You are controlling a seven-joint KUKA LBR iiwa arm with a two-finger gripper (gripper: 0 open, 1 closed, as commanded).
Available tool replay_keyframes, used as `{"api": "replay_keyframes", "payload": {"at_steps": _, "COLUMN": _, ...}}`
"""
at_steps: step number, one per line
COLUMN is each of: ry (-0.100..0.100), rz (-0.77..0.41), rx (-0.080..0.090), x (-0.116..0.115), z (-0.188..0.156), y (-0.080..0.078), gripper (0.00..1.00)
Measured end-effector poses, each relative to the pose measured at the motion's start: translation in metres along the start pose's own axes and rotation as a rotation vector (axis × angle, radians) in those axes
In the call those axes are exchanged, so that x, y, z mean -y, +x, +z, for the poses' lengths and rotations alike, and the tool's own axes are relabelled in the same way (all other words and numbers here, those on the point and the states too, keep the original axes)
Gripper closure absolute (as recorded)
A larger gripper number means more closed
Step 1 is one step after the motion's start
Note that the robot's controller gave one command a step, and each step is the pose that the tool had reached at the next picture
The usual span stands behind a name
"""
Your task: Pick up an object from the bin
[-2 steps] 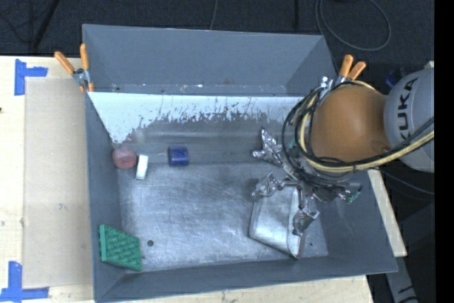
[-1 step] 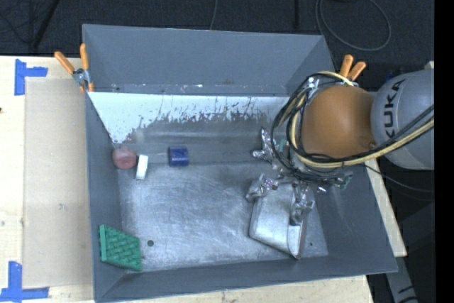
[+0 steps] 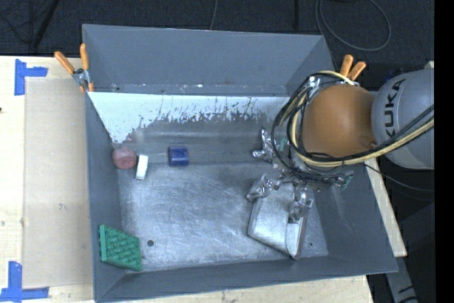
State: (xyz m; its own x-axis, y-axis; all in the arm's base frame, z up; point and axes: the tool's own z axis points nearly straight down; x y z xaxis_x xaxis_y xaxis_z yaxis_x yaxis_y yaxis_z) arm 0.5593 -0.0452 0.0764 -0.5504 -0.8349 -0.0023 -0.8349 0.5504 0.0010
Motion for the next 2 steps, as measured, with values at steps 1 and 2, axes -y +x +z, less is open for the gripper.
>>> {"api": "replay_keyframes", "payload": {"at_steps": 1, "ry": 0.002, "rz": -0.312, "rx": 0.0, "x": 0.02, "z": -0.104, "y": 0.012, "gripper": 1.0}}
{"api": "replay_keyframes", "payload": {"at_steps": 2, "ry": 0.005, "rz": -0.287, "rx": 0.001, "x": 0.014, "z": -0.169, "y": 0.008, "gripper": 1.0}}
